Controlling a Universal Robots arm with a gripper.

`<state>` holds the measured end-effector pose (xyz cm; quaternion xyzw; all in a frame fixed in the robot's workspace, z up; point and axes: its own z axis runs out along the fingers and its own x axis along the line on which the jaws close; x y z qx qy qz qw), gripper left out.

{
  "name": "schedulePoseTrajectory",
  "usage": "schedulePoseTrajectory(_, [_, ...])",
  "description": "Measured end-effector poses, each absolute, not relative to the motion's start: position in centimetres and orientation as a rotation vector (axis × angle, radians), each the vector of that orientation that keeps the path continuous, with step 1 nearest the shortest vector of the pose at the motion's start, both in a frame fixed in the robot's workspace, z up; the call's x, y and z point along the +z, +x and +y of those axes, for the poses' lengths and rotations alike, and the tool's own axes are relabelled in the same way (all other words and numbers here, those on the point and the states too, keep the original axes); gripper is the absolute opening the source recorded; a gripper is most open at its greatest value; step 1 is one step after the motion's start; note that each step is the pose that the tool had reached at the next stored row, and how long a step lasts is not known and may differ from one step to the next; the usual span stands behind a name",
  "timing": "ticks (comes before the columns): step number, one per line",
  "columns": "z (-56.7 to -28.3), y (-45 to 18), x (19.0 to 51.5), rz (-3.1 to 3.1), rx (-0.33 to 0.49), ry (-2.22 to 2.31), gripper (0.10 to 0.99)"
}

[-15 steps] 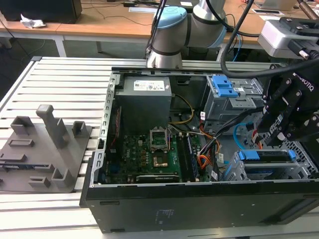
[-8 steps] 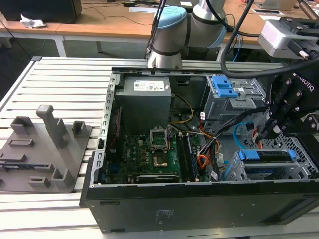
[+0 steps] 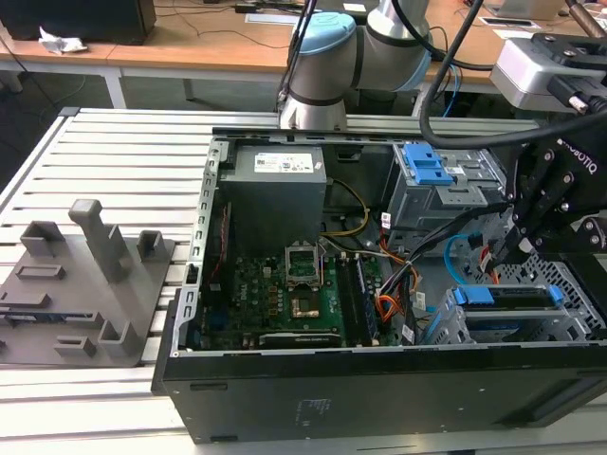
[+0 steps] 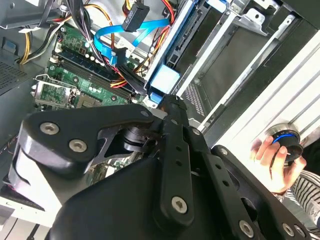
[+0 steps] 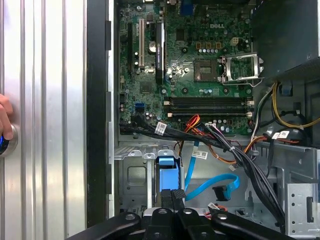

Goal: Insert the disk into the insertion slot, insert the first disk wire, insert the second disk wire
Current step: 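Insert the disk into the insertion slot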

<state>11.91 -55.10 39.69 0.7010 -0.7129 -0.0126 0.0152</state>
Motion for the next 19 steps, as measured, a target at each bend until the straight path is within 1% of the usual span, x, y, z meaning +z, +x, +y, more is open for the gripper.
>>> schedulePoseTrajectory(4, [-55.1,12.5,39.2,-2.217,-0.041,2.18,0.106])
schedulePoseTrajectory(14, [-55.3,13.1,36.8,-2.217,-0.042,2.18,0.106])
schedulePoseTrajectory(19, [-55.3,13.5,36.6,-2.217,-0.042,2.18,0.106])
